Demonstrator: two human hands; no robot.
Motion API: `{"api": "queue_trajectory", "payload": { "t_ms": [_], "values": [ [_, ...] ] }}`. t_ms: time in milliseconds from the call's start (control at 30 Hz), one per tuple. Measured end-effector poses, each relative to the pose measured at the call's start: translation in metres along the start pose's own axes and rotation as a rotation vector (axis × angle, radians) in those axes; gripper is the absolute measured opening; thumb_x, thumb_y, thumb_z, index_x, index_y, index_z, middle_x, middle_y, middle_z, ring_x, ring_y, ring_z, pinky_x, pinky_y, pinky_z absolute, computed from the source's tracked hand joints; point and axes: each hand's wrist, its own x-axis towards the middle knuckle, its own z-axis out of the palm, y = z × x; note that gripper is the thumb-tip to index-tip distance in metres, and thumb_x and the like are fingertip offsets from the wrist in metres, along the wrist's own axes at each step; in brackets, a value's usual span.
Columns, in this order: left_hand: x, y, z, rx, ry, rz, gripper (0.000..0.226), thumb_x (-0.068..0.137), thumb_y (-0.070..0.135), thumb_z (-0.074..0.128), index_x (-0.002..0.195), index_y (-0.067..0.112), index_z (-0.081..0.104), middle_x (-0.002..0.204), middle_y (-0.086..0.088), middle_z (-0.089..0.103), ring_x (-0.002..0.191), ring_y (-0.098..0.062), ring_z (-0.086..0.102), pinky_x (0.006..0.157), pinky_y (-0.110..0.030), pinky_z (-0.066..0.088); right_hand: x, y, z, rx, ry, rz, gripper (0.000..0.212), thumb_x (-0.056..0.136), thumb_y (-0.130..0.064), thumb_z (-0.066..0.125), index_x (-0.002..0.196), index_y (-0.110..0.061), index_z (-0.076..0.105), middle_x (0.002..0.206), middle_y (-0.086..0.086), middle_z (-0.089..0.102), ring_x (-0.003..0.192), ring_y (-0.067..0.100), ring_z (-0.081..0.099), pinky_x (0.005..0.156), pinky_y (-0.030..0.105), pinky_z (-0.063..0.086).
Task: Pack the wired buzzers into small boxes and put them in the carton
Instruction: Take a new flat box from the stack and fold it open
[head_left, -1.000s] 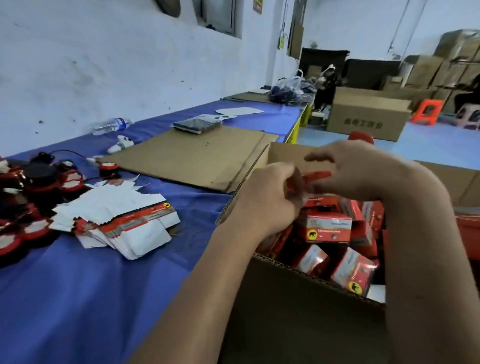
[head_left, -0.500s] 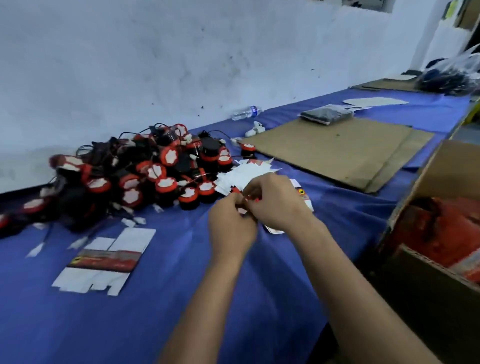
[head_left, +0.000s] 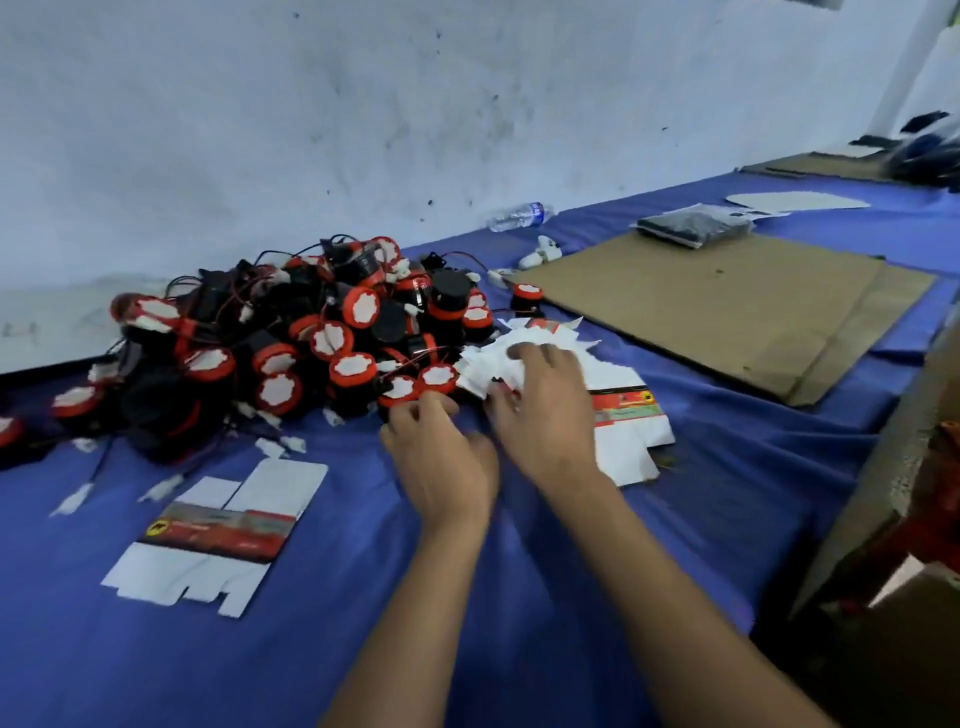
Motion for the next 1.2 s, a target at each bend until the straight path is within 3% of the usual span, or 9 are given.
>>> {"api": "queue_trajectory", "payload": {
  "t_ms": [133,267,367,567,700,867,1033,1133,1200],
  "values": [
    [0.026,-0.068,-0.061,0.305,0.027,-0.118,0.045,0.090,0.038,0.072,0.127,0.017,0.056,0.146,-0.020,0.040,0.135,-0.040,0.034,0.103,-0.050,0.038,-0.026,-0.069,0.046,0.275,-0.323,-0.095,0.025,0.089,-0.018,0.068,0.114,-0.013,0.070,0.104,0.005,0.075,0.100,0.024,0.066,0.088,0.040,0.053],
    [0.044,-0.141,-0.138,0.508,-0.246,-0.351,0.095,0.083,0.065,0.070,0.158,0.030,0.025,0.167,-0.020,0.013,0.155,-0.038,0.009,0.124,-0.061,0.010,-0.045,-0.118,0.090,0.261,-0.610,-0.177,0.038,0.094,-0.024,0.068,0.127,-0.004,0.061,0.119,0.016,0.068,0.111,0.032,0.061,0.097,0.044,0.048],
    [0.036,-0.155,-0.158,0.508,-0.237,-0.257,0.088,0.089,0.055,0.063,0.161,0.029,0.020,0.164,-0.015,0.030,0.149,-0.038,0.028,0.120,-0.056,0.023,-0.056,-0.147,0.108,0.211,-0.673,-0.272,0.050,0.096,-0.030,0.067,0.136,-0.004,0.052,0.138,0.019,0.057,0.129,0.036,0.050,0.107,0.043,0.040],
    [0.013,-0.167,-0.193,0.487,-0.189,-0.260,0.098,0.067,0.069,0.061,0.154,0.039,0.027,0.141,-0.013,0.045,0.132,-0.037,0.038,0.106,-0.052,0.036,-0.077,-0.176,0.119,0.342,-0.641,-0.193,0.045,0.087,-0.025,0.075,0.125,-0.006,0.062,0.124,0.013,0.065,0.116,0.029,0.059,0.096,0.040,0.048],
    [-0.003,-0.187,-0.211,0.527,-0.120,-0.200,0.082,0.069,0.080,0.061,0.134,0.032,0.052,0.126,-0.007,0.043,0.124,-0.031,0.039,0.099,-0.041,0.035,-0.092,-0.177,0.112,0.562,-0.622,-0.173,0.033,0.091,-0.027,0.074,0.122,-0.016,0.069,0.098,-0.006,0.065,0.088,0.006,0.061,0.074,0.022,0.047],
    [-0.004,-0.213,-0.232,0.272,0.130,-0.241,0.039,0.084,0.041,0.080,0.115,0.023,0.066,0.115,-0.005,0.053,0.099,-0.027,0.059,0.078,-0.032,0.040,-0.113,-0.177,0.104,0.462,-0.557,-0.547,0.053,0.086,-0.043,0.079,0.133,-0.021,0.064,0.125,-0.002,0.059,0.122,0.020,0.043,0.110,0.035,0.035],
    [0.001,-0.221,-0.236,0.031,0.297,-0.285,0.026,0.088,0.012,0.073,0.112,0.014,0.063,0.109,-0.003,0.068,0.096,-0.023,0.064,0.081,-0.032,0.049,-0.130,-0.187,0.110,0.321,-0.727,-0.727,0.088,0.072,-0.069,0.078,0.146,-0.029,0.049,0.129,-0.013,0.057,0.128,0.015,0.038,0.109,0.042,0.034],
    [0.000,-0.224,-0.241,-0.119,0.251,-0.303,0.027,0.087,0.020,0.078,0.109,0.021,0.064,0.096,0.010,0.070,0.086,-0.009,0.066,0.067,-0.015,0.045,-0.137,-0.188,0.114,0.285,-0.672,-0.761,0.086,0.076,-0.068,0.073,0.147,-0.029,0.046,0.122,-0.013,0.054,0.118,0.014,0.038,0.103,0.043,0.035],
    [0.000,-0.225,-0.247,-0.292,0.203,-0.344,0.024,0.086,0.026,0.081,0.105,0.026,0.066,0.093,0.009,0.072,0.083,-0.010,0.069,0.069,-0.020,0.049,-0.137,-0.187,0.116,0.282,-0.661,-0.767,0.083,0.079,-0.066,0.072,0.147,-0.028,0.046,0.118,-0.011,0.051,0.114,0.015,0.039,0.102,0.043,0.037]
  ]
}}
